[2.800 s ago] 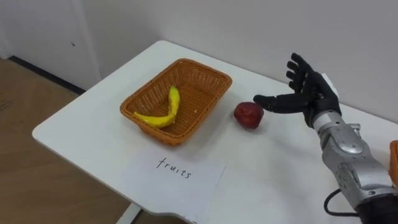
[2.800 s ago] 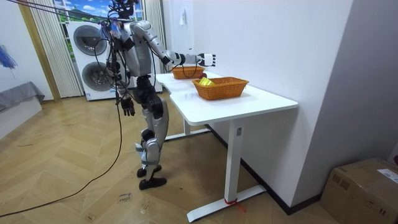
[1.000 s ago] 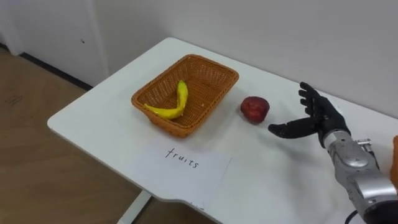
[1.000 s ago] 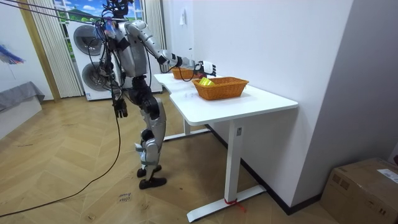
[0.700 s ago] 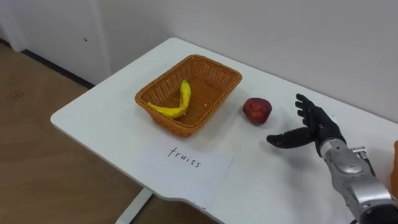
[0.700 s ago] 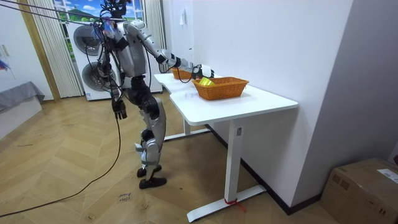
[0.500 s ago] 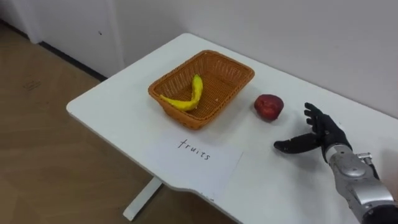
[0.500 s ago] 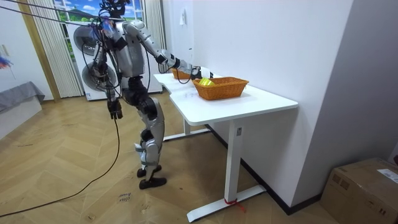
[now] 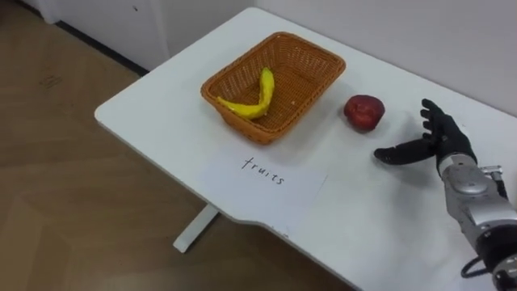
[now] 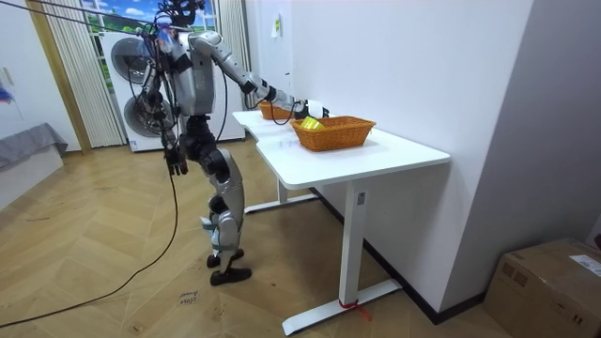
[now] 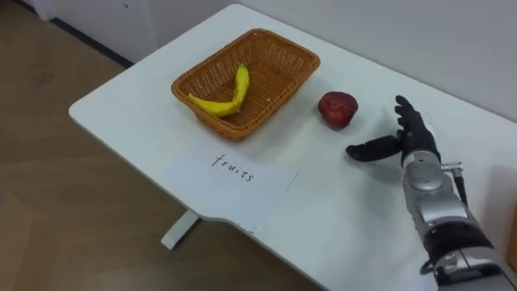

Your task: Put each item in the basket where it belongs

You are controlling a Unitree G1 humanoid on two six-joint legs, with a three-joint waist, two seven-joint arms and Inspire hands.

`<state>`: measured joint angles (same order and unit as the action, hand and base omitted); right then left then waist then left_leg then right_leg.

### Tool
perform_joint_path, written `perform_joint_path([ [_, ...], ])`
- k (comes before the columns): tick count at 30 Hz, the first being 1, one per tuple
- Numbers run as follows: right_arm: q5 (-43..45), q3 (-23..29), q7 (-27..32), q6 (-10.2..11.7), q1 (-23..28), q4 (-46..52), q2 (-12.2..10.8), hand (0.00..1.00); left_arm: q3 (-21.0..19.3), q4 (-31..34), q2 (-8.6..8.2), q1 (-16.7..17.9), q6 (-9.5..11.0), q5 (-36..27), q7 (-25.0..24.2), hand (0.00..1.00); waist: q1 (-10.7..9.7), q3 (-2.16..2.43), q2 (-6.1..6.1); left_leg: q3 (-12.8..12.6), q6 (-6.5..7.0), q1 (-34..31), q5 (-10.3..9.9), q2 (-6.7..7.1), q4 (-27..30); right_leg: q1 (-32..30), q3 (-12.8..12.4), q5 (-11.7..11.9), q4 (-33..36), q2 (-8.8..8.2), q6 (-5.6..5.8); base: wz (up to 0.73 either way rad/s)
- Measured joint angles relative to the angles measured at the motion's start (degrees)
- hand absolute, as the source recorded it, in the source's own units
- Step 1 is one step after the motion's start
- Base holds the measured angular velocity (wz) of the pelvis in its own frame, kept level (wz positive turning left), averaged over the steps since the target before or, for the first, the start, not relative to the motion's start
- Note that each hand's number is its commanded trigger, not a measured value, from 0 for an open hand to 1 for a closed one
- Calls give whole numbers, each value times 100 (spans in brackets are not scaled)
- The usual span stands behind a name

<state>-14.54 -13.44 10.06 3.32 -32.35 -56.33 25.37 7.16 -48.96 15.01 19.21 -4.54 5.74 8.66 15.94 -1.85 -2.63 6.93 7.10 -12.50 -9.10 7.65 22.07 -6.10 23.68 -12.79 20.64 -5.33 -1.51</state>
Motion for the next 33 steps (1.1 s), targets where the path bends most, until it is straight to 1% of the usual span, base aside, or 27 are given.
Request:
perform_joint_path([
  [1, -26, 0, 16, 48, -35, -34, 19, 0, 14, -6, 0, -46, 3, -20, 7, 0, 3, -21, -5, -11, -1, -22, 17, 0, -17, -38, -2, 3, 18, -10, -6, -5],
  [3, -104, -3, 67, 176, -147, -149, 79, 0, 107, -24, 8, -173, 20, -70, 84, 0, 8, -24, -13, -26, -14, -139, 52, -3, -53, -184, -7, 23, 27, -17, -30, -4],
  [5, -115, -3, 85, 227, -151, -149, 99, 0, 121, -22, 12, -218, 50, -122, 93, 0, 6, -22, -17, -29, -19, -191, 56, -6, -57, -246, -11, 24, 29, -16, -32, -4],
  [8, -111, -3, 115, 327, -163, -155, 127, 0, 288, -22, 27, -305, 49, -172, 90, 0, -5, -25, -17, -61, -21, -248, 64, -14, -86, -328, -48, 30, 29, -11, -43, -7],
  [10, -118, -73, 185, 352, -266, -155, 129, 0, 393, -34, 28, -409, 52, -242, 89, 0, -5, -28, -13, -124, -24, -337, 66, -53, -73, -410, -108, 75, 1, 29, -69, -18],
  [11, -110, -122, 201, 358, -333, -154, 129, 0, 464, -63, 27, -483, 59, -398, 90, 0, -6, -39, 3, -170, -25, -378, 66, -78, -46, -445, -153, 98, -5, 54, -76, -17],
  [14, -87, -129, 246, 414, -373, -123, 130, 0, 549, -170, 30, -675, 112, -569, 125, 0, -27, -44, 11, -184, -27, -426, 65, -84, -51, -516, -179, 102, 7, 57, -81, -8],
  [20, -65, -146, 364, 427, -486, -123, 144, 0, 747, -190, 26, -772, 108, -618, 214, 0, -19, -45, 22, -213, -29, -499, 67, -94, -79, -627, -180, 110, 25, 50, -85, -3],
  [22, -65, -165, 373, 430, -501, -122, 150, 0, 797, -296, 25, -843, 108, -619, 214, 0, -11, -45, 22, -224, -30, -499, 68, -95, -101, -655, -168, 113, 61, 36, -86, -5],
  [25, -91, -286, 381, 435, -582, -123, 164, 0, 844, -355, 25, -916, 108, -617, 214, 0, -11, -50, 30, -262, -38, -517, 67, -114, -115, -701, -155, 116, 118, 28, -91, -7],
  [27, -91, -295, 384, 432, -644, -120, 167, 0, 859, -403, 17, -1077, 110, -618, 214, 0, 1, -55, 42, -264, -50, -570, 62, -124, -96, -756, -150, 119, 136, 32, -97, -3],
  [28, -91, -299, 381, 432, -676, -120, 167, 0, 860, -417, 16, -1100, 113, -618, 214, 0, 4, -56, 43, -270, -54, -595, 64, -126, -91, -791, -155, 121, 152, 32, -101, -7],
  [30, -100, -322, 347, 431, -729, -98, 167, 0, 873, -527, -4, -1262, 118, -618, 214, 0, 14, -71, 77, -297, -60, -606, 68, -132, -96, -826, -176, 127, 172, 32, -110, -9],
  [33, -72, -338, 221, 424, -727, 41, 160, 0, 878, -553, -15, -1301, 126, -618, 222, 0, 2, -71, 81, -362, -60, -615, 68, -143, -112, -884, -248, 126, 216, 31, -114, -12],
])
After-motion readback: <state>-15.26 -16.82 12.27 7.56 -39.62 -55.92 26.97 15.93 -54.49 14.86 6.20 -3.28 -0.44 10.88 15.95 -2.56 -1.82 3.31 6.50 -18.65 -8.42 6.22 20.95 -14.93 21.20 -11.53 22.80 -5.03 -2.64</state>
